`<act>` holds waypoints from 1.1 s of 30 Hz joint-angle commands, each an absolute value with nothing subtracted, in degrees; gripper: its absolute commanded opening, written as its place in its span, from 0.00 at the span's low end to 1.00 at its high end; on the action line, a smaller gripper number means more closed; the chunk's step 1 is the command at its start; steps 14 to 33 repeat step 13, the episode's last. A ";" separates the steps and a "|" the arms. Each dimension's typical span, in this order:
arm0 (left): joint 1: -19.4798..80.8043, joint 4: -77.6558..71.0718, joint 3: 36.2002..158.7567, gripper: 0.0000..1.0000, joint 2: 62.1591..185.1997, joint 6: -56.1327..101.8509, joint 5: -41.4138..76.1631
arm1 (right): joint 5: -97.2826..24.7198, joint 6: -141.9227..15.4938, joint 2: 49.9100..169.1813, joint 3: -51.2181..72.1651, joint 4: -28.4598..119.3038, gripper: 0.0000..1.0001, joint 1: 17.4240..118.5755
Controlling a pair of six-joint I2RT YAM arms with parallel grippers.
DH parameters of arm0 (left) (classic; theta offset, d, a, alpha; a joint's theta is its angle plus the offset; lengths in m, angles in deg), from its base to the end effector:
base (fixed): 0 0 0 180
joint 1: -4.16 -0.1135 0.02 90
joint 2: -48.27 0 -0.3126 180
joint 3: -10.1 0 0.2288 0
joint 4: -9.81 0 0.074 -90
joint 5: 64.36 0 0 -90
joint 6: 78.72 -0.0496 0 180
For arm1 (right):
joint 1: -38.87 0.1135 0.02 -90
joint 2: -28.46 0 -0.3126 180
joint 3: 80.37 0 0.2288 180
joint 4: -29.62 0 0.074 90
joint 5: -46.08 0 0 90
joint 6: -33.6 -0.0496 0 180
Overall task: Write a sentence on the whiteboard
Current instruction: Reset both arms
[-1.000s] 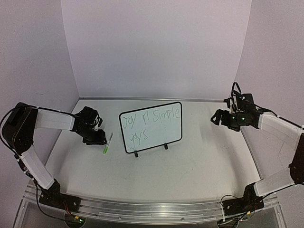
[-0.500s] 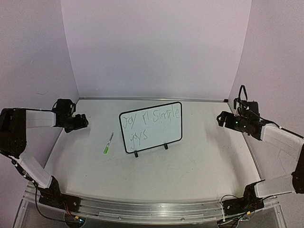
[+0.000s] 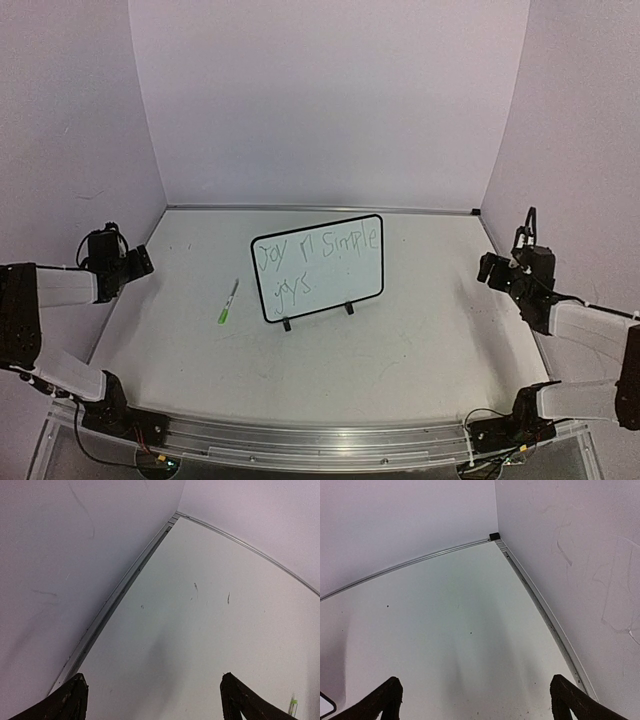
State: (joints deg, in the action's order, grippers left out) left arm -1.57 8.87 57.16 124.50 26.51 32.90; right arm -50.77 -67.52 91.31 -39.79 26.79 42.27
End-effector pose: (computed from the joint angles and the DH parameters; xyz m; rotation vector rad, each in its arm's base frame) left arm 0.2501 0.0314 0.2438 -0.4554 2.0417 0.0324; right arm 0.2053 0.0063 0.2639 0.2089 1.8965 0.0573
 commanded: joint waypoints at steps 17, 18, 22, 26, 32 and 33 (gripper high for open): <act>-1.55 19.65 45.18 0.95 118.49 23.97 36.80 | -57.30 -65.03 90.76 -48.29 14.25 0.98 42.08; -1.55 19.65 45.18 0.95 118.49 23.97 36.80 | -57.30 -65.03 90.76 -48.29 14.25 0.98 42.08; -1.55 19.65 45.18 0.95 118.49 23.97 36.80 | -57.30 -65.03 90.76 -48.29 14.25 0.98 42.08; -1.55 19.65 45.18 0.95 118.49 23.97 36.80 | -57.30 -65.03 90.76 -48.29 14.25 0.98 42.08; -1.55 19.65 45.18 0.95 118.49 23.97 36.80 | -57.30 -65.03 90.76 -48.29 14.25 0.98 42.08; -1.55 19.65 45.18 0.95 118.49 23.97 36.80 | -57.30 -65.03 90.76 -48.29 14.25 0.98 42.08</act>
